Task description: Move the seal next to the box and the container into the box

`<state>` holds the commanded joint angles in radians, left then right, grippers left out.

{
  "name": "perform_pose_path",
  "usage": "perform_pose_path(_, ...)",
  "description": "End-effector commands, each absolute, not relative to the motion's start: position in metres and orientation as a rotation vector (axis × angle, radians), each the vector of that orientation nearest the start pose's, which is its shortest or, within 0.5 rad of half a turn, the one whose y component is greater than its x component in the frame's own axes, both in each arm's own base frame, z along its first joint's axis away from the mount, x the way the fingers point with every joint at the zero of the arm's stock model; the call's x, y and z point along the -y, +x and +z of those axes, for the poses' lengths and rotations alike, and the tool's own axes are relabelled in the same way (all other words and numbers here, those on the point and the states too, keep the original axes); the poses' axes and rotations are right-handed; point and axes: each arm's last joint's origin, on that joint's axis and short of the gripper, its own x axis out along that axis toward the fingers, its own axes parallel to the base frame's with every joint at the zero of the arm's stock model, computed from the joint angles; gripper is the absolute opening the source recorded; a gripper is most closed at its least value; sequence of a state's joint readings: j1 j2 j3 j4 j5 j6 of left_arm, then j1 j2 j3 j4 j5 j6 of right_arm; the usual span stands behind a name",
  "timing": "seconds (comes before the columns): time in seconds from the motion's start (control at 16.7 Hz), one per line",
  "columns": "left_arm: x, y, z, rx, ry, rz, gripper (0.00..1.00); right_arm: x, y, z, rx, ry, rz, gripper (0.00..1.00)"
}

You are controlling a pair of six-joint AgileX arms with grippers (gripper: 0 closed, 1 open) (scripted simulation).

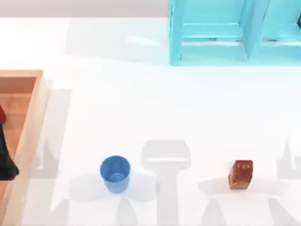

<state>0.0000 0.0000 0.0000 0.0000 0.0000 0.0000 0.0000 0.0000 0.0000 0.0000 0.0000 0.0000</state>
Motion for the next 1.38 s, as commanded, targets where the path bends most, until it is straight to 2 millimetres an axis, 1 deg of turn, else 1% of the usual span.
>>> perform_pose_path(0.18,0.002,0.106,0.162,-0.005,-0.003,-0.003,1.0,0.001,0.106,0.16,0.0,0.0,0.0,1.0)
perform_pose_path(0.3,0.003,0.106,0.171,-0.032,-0.019,-0.019,1.0,0.001,0.106,0.16,0.0,0.0,0.0,1.0)
perform_pose_path(0.36,0.005,0.106,0.18,-0.056,-0.034,-0.033,1.0,0.001,0.106,0.16,0.0,0.0,0.0,1.0)
perform_pose_path(0.48,0.009,0.109,0.201,-0.118,-0.069,-0.069,1.0,0.001,0.106,0.16,0.0,0.0,0.0,1.0)
perform_pose_path(0.6,0.015,0.117,0.229,-0.201,-0.111,-0.112,1.0,0.001,0.106,0.16,0.0,0.0,0.0,1.0)
perform_pose_path(0.72,0.025,0.129,0.26,-0.304,-0.155,-0.158,1.0,0.001,0.106,0.16,0.0,0.0,0.0,1.0)
perform_pose_path(0.84,0.039,0.149,0.292,-0.423,-0.197,-0.203,1.0,0.001,0.106,0.16,0.0,0.0,0.0,1.0)
perform_pose_path(1.02,0.073,0.19,0.333,-0.623,-0.246,-0.256,1.0,0.001,0.106,0.16,0.0,0.0,0.0,1.0)
perform_pose_path(1.14,0.106,0.221,0.352,-0.764,-0.265,-0.277,1.0,0.001,0.106,0.16,0.0,0.0,0.0,1.0)
perform_pose_path(1.26,0.147,0.251,0.361,-0.904,-0.27,-0.283,1.0,0.001,0.106,0.16,0.0,0.0,0.0,1.0)
perform_pose_path(1.38,0.193,0.276,0.36,-1.038,-0.261,-0.276,1.0,0.001,0.106,0.16,0.0,0.0,0.0,1.0)
